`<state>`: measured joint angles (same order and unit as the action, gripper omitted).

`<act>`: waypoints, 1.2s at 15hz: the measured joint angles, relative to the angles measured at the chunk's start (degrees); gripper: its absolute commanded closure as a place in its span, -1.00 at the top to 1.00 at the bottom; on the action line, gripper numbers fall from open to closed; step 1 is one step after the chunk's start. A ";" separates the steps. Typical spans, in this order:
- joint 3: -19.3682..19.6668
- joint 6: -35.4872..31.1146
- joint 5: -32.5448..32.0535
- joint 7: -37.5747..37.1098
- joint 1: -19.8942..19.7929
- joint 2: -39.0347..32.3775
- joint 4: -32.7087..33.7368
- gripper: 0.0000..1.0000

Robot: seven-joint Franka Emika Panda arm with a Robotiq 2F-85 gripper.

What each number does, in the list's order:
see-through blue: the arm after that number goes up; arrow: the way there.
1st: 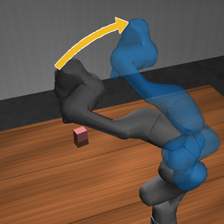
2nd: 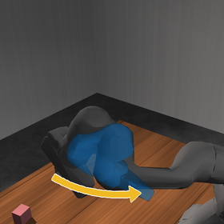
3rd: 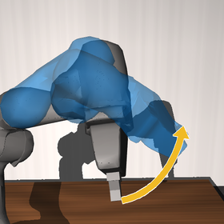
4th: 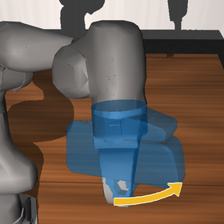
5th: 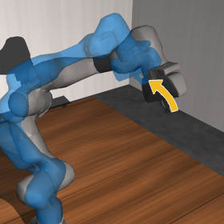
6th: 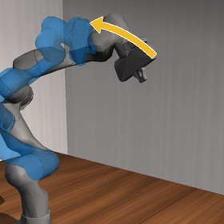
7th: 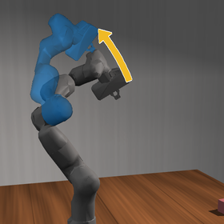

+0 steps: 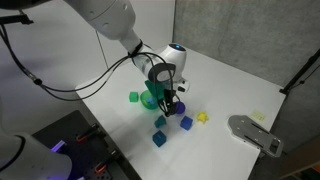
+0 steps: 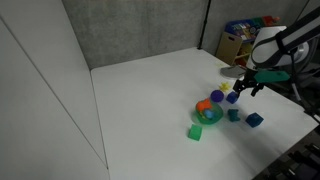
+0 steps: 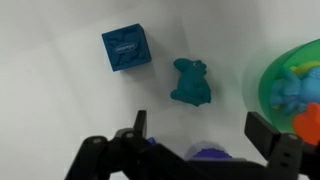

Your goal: Put the dark green toy in the green bowl

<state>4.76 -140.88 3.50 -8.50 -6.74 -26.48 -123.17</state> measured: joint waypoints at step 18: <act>-3.22 -19.81 9.24 0.29 -1.70 -11.38 -1.03 1.00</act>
<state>1.54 -160.68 12.74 -8.20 -8.43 -37.86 -124.19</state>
